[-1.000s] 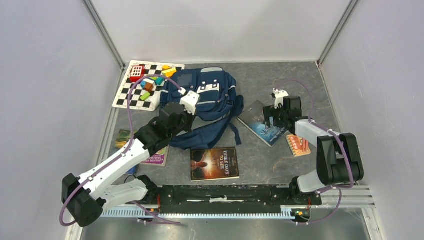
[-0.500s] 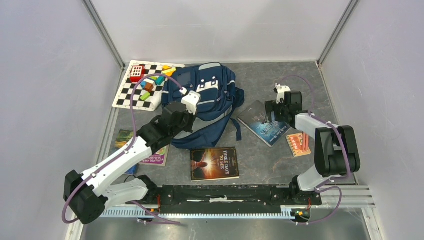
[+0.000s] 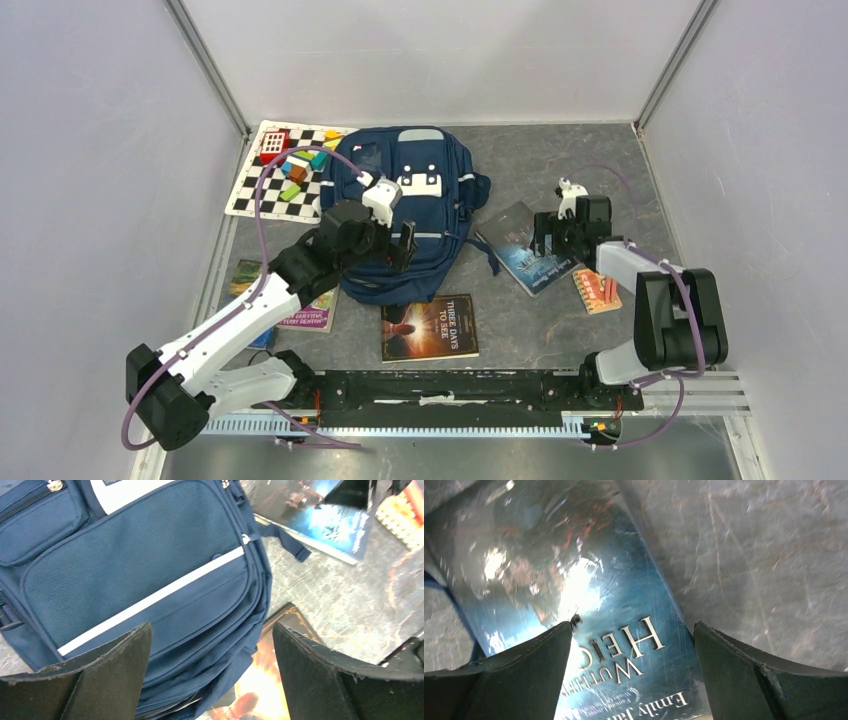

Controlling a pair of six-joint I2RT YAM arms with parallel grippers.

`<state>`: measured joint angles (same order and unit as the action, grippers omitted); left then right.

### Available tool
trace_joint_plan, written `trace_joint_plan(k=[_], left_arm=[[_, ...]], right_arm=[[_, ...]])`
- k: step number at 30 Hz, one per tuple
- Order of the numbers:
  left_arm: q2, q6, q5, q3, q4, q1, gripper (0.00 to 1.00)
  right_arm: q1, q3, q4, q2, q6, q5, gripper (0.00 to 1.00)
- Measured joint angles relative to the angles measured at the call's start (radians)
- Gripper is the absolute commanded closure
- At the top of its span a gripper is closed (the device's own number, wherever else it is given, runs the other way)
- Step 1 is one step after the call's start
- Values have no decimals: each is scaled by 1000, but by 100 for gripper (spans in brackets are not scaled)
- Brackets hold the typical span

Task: Pack the student bag
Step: Adjust the student bag at the center of the board, then pick up the book from the center of the board.

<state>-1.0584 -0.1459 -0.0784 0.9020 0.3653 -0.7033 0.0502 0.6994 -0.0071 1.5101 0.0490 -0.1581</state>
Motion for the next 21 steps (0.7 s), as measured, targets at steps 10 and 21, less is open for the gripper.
trace_joint_plan(k=[10,21], left_arm=[[-27,-225,74,0,-139,-150,9],[-304,-517,55,-71,-452,-332,12]], right_arm=[[11,-219,-51,-249,60,-116,14],[83,-292,-132,-390,155,-47,14]])
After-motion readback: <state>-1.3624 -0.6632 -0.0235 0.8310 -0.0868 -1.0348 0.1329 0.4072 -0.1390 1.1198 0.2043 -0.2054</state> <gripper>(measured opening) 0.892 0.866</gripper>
